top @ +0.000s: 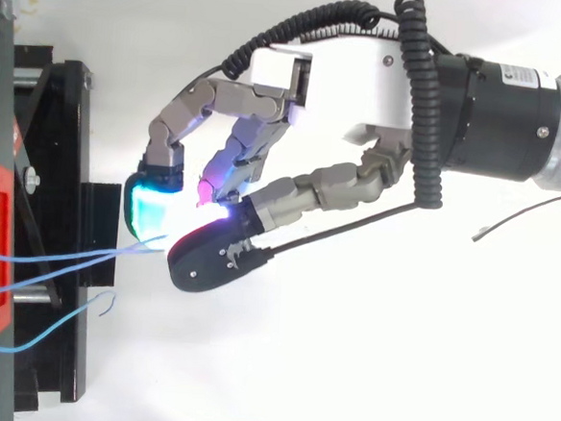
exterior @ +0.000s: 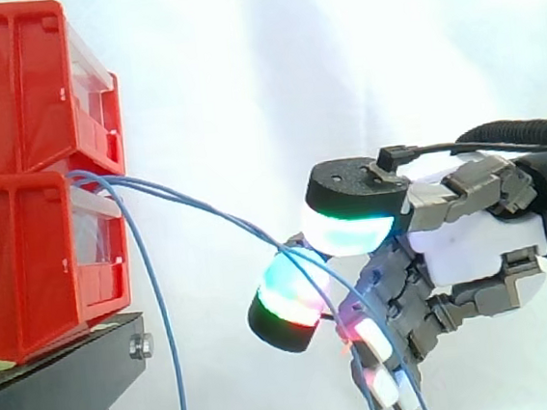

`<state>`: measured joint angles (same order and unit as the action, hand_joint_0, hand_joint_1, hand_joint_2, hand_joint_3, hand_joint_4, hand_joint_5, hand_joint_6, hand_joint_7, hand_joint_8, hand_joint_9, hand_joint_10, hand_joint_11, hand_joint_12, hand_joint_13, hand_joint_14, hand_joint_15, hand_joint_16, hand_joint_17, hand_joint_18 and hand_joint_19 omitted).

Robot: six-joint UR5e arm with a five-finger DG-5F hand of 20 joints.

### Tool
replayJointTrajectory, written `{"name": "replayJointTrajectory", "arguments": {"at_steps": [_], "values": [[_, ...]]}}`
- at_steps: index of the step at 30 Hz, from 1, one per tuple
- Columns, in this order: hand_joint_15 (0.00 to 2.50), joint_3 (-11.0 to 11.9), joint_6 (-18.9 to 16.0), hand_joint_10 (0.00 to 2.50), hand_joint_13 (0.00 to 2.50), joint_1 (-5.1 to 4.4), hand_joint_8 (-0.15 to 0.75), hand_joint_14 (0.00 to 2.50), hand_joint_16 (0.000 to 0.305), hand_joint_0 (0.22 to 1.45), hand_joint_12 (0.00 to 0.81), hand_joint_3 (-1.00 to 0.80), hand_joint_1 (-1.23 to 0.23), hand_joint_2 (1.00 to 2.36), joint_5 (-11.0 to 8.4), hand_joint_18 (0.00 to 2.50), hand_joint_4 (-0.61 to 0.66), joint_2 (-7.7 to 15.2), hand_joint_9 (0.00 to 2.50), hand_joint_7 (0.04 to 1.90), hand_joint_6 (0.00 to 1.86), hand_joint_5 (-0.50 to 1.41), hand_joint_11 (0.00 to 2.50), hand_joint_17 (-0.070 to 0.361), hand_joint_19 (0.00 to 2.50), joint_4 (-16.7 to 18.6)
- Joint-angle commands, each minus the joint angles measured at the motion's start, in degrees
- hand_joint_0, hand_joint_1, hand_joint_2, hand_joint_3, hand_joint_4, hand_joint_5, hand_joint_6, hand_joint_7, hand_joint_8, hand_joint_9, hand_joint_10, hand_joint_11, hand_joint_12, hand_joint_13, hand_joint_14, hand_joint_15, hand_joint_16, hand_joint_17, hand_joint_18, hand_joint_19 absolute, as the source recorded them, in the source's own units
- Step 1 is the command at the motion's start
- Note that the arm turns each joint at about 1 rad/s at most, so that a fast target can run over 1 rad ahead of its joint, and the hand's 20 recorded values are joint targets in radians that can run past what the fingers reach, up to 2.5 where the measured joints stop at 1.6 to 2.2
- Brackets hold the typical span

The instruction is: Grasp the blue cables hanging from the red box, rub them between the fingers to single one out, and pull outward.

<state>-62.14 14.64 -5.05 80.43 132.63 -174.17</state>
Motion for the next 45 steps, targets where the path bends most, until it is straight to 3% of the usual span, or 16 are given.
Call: {"name": "replayJointTrajectory", "arguments": {"at_steps": [1, 10, 21, 28, 35, 45], "values": [[0.6, 0.0, 0.0, 0.02, 1.01, 0.13, 0.297, 0.02, 0.053, 0.54, 0.395, -0.5, -0.59, 1.0, 0.08, 0.88, 0.07, 0.0, 1.06, 0.85, 0.86, -0.16, 0.78, 0.119, 0.65, 0.0], [0.61, 0.1, 0.0, 0.02, 1.01, 0.13, 0.289, 0.02, 0.051, 0.61, 0.383, -0.38, -0.7, 1.01, 0.26, 0.87, 0.06, 0.0, 1.05, 0.9, 0.86, -0.16, 0.79, 0.115, 0.67, 0.0], [0.61, 0.1, 0.0, 0.02, 1.01, -0.05, 0.291, 0.02, 0.051, 0.59, 0.383, -0.45, -0.74, 1.0, 0.17, 0.87, 0.07, 0.0, 1.05, 0.87, 0.87, -0.16, 0.78, 0.116, 0.66, 0.0], [0.6, 0.1, 0.0, 0.02, 1.03, -0.14, 0.296, 0.02, 0.05, 0.62, 0.382, -0.27, -0.73, 1.01, 0.17, 0.88, 0.04, 0.0, 1.1, 0.94, 0.89, -0.14, 0.8, 0.112, 0.66, 0.0], [0.5, 0.2, 0.0, 0.02, 1.13, -0.22, 0.325, 0.02, 0.061, 0.6, 0.435, -0.04, -0.8, 1.01, 0.26, 1.03, -0.06, 0.0, 1.24, 1.03, 0.88, -0.09, 0.74, 0.137, 0.51, 0.0], [0.38, 0.2, 0.1, 0.02, 1.15, -0.4, 0.328, 0.01, 0.062, 0.61, 0.465, 0.04, -0.85, 1.01, 0.08, 1.05, -0.12, -1.1, 1.24, 1.09, 0.87, -0.08, 0.62, 0.139, 0.43, -0.1]]}}
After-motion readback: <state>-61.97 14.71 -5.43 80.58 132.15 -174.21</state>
